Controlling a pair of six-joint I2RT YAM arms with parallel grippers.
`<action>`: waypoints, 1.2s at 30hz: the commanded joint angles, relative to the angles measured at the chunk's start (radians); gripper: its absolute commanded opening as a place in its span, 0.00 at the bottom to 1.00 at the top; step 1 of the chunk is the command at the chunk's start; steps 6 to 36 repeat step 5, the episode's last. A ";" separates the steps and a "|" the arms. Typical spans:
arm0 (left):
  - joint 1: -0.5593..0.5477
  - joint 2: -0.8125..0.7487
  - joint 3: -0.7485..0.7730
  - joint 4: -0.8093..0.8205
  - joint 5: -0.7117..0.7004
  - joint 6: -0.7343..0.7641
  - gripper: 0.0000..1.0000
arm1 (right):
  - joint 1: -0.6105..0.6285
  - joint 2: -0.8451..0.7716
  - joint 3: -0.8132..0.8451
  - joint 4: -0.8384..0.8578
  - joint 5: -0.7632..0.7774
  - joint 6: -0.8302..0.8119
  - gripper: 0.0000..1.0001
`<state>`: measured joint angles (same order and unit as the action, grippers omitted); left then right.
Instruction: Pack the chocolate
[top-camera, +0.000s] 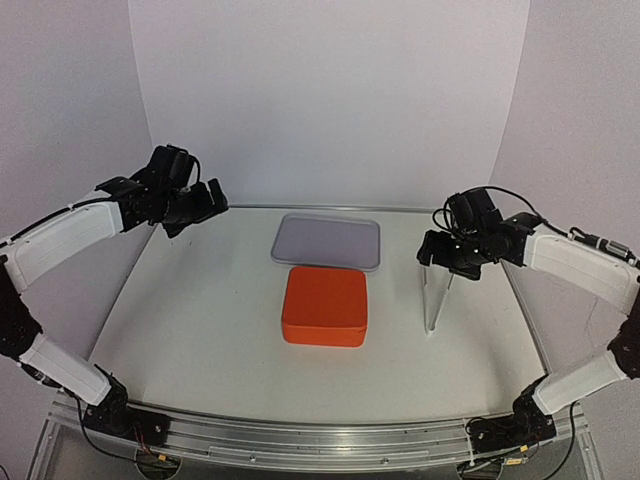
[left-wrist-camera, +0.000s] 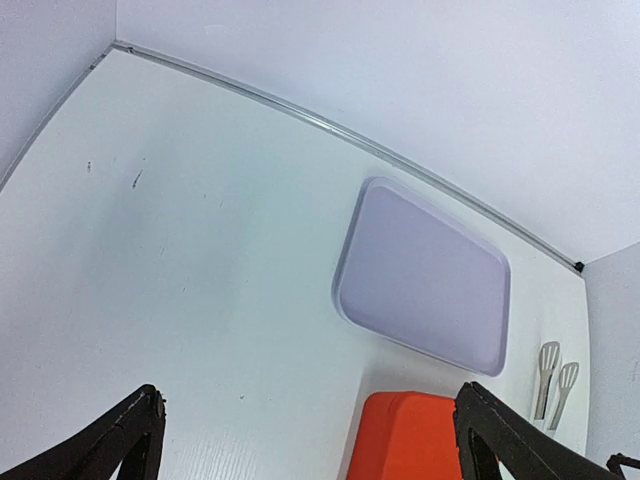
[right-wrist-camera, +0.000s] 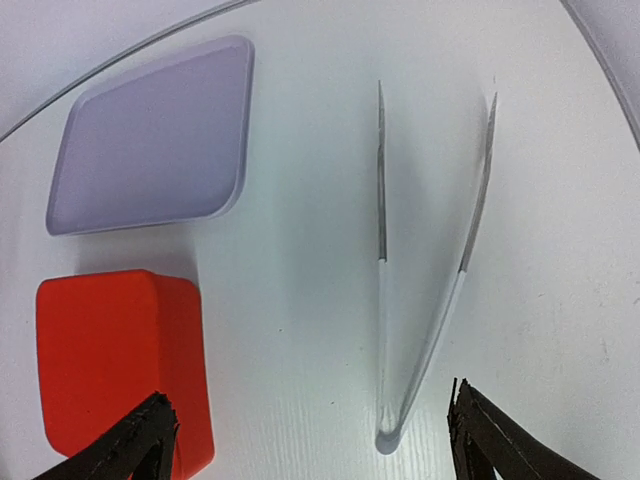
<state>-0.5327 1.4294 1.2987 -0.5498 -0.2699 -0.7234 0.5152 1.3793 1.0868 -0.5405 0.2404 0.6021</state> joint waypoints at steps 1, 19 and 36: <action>-0.012 -0.068 -0.073 0.014 -0.053 -0.030 1.00 | 0.005 -0.019 -0.007 -0.020 0.183 -0.086 0.91; -0.011 -0.063 -0.085 0.022 -0.027 -0.044 1.00 | 0.005 0.011 0.026 -0.022 0.179 -0.118 0.91; -0.011 -0.063 -0.085 0.022 -0.027 -0.044 1.00 | 0.005 0.011 0.026 -0.022 0.179 -0.118 0.91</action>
